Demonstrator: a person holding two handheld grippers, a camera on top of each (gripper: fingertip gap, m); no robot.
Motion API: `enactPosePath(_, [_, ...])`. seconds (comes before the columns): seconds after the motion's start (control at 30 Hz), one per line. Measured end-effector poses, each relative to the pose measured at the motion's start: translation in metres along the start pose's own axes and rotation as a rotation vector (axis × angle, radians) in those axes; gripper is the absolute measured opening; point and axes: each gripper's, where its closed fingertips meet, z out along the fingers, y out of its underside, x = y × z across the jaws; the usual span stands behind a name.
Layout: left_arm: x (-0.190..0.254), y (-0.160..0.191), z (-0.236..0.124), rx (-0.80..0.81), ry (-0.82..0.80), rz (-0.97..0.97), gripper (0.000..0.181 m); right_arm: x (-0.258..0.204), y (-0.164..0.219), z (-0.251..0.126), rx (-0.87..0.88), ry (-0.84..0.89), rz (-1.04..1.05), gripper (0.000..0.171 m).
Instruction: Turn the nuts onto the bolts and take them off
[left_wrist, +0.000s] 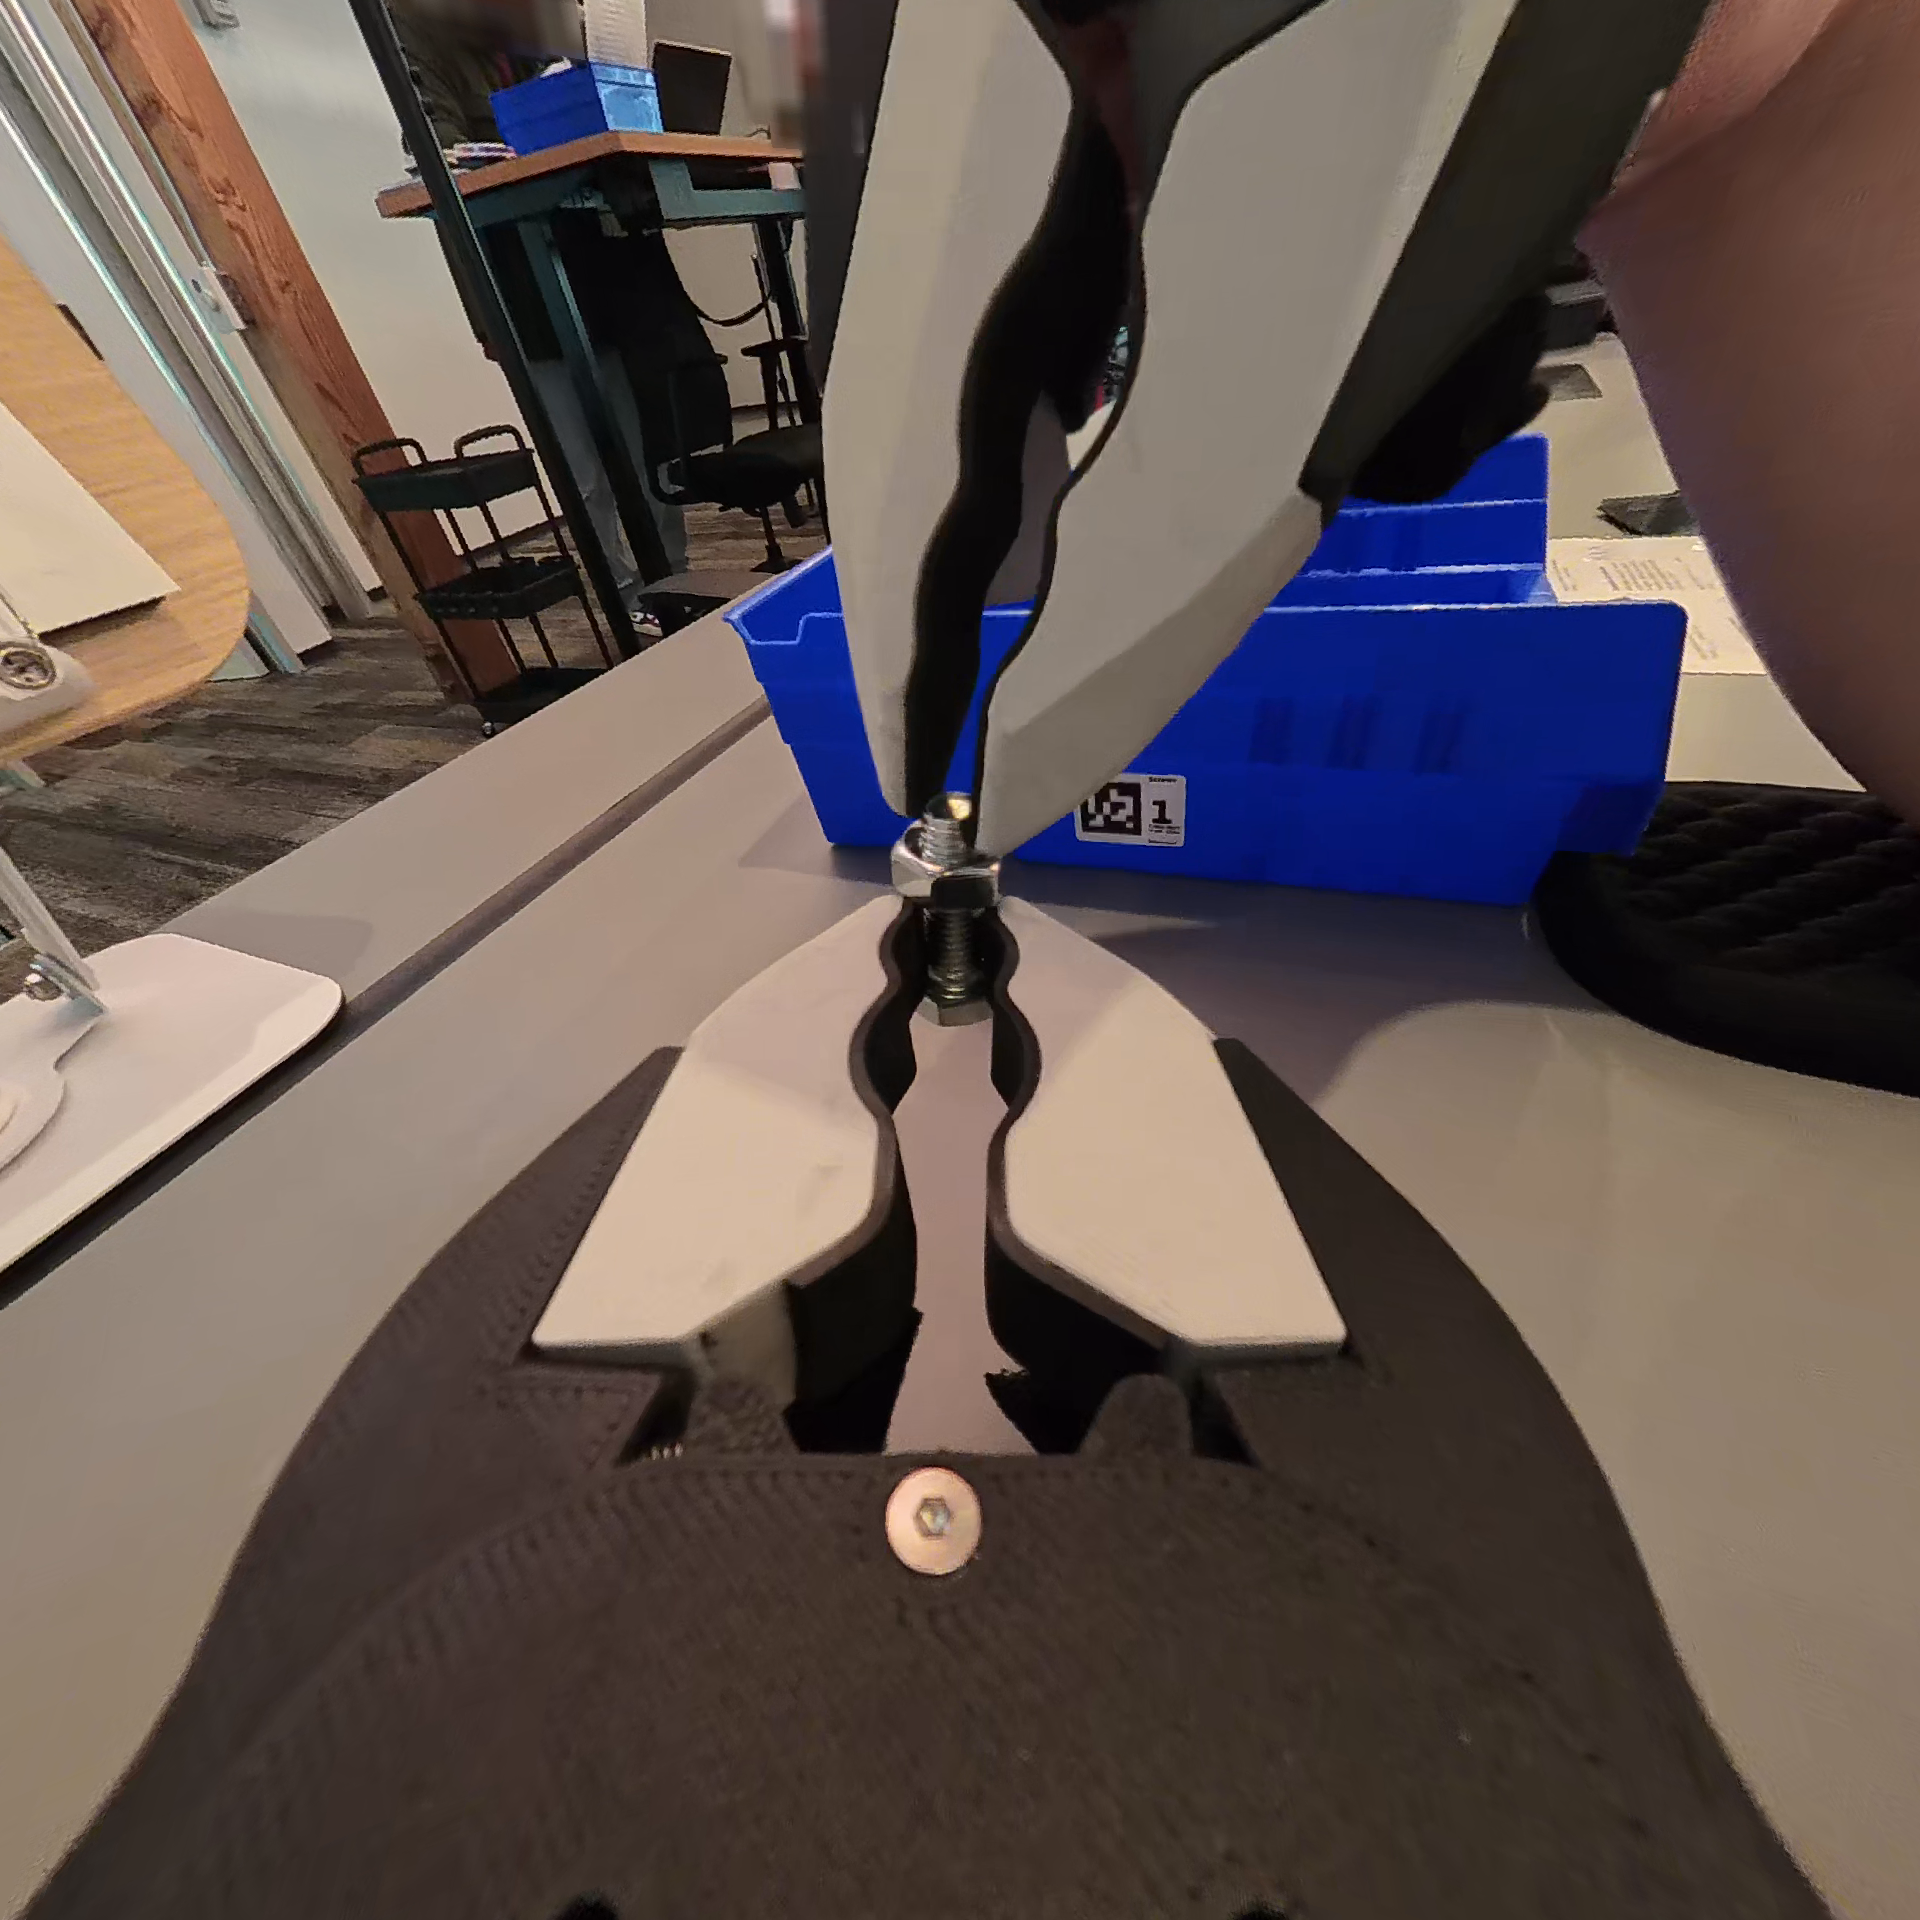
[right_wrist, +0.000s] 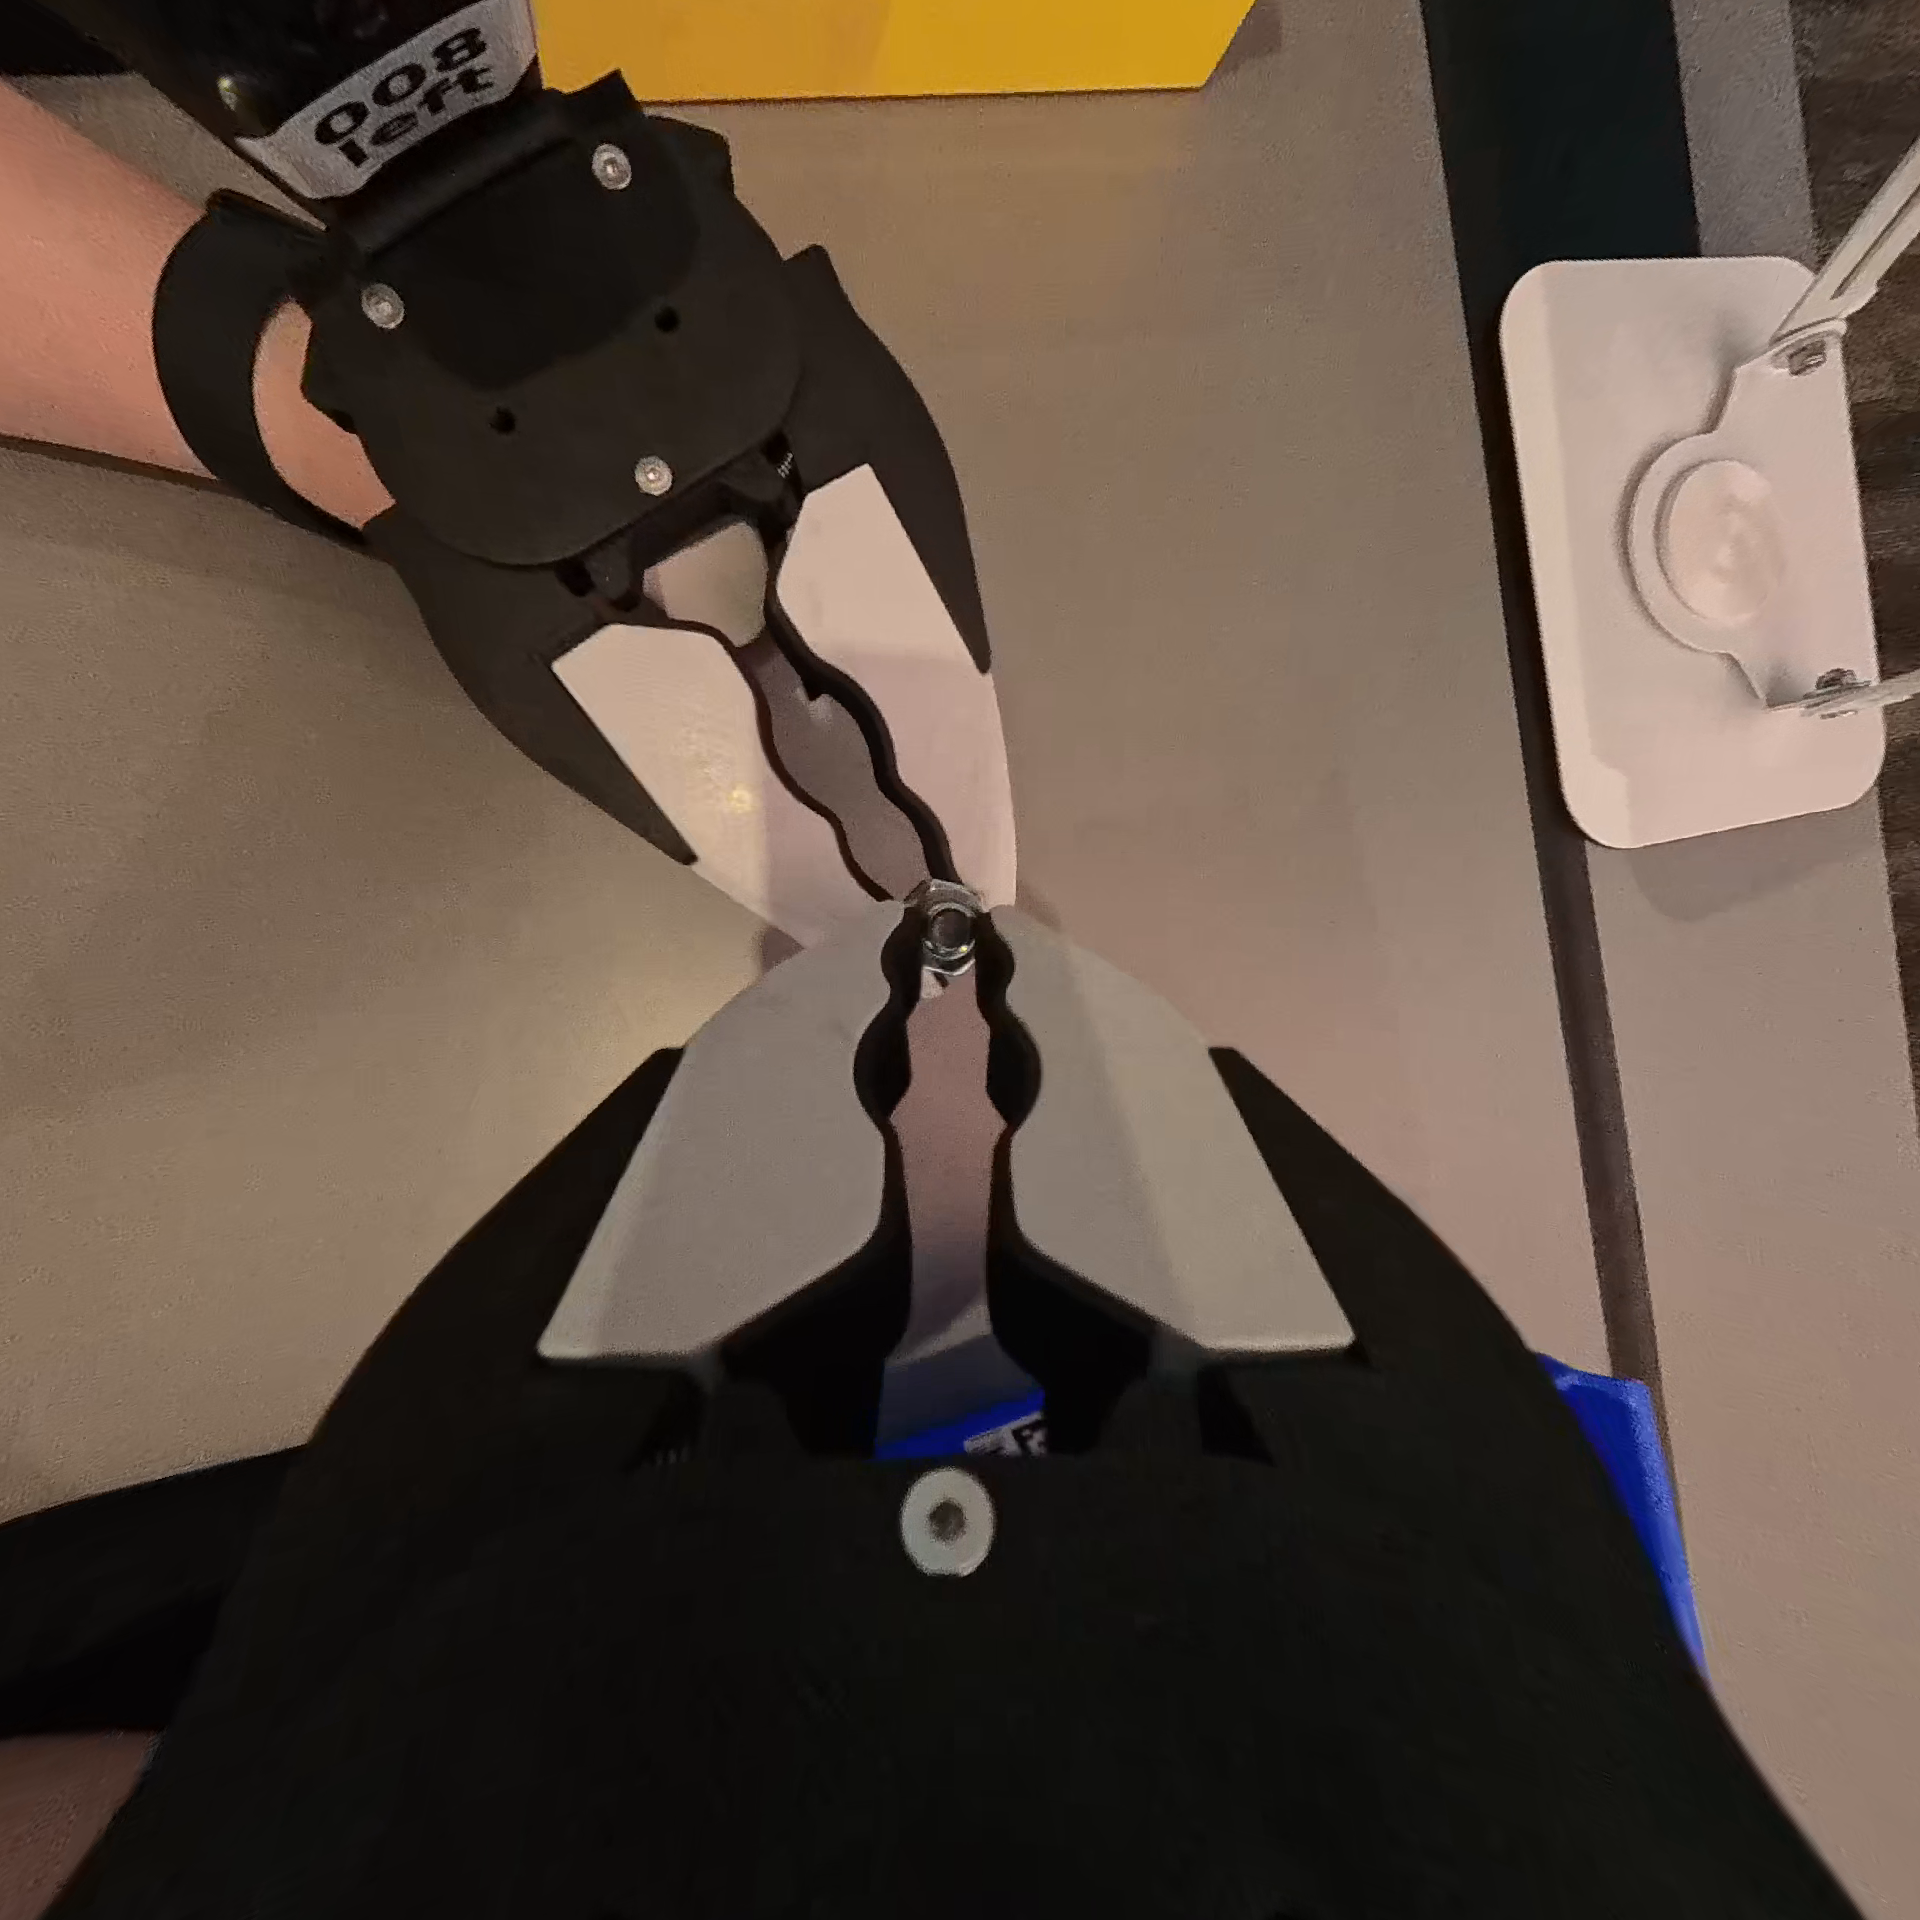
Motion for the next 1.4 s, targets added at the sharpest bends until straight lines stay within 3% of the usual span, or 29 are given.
enactPosePath(0.2, [-0.003, -0.002, 0.0, 0.016, 0.003, -0.048, 0.011, 0.004, 0.0, -0.002, 0.021, -0.056, 0.103, 0.01])
enactPosePath(0.33, [-0.012, -0.002, -0.001, 0.029, -0.029, -0.097, 0.031, 0.009, 0.002, -0.004, 0.035, -0.066, 0.156, 0.01])
enactPosePath(0.6, [0.003, -0.003, 0.001, 0.051, 0.15, -0.252, 0.039, 0.012, 0.004, -0.004, 0.026, -0.047, 0.163, 0.01])
enactPosePath(1.07, [0.004, 0.002, 0.003, 0.017, 0.121, -0.187, 0.019, 0.003, -0.005, -0.009, 0.089, -0.09, 0.126, 0.011])
enactPosePath(1.17, [0.005, -0.003, 0.002, 0.036, 0.125, -0.192, 0.019, 0.008, -0.007, -0.011, 0.114, -0.064, 0.127, 0.032])
enactPosePath(1.4, [0.0, -0.006, -0.001, 0.054, 0.106, -0.204, 0.019, 0.0, -0.006, -0.006, 0.091, -0.079, 0.06, 0.039])
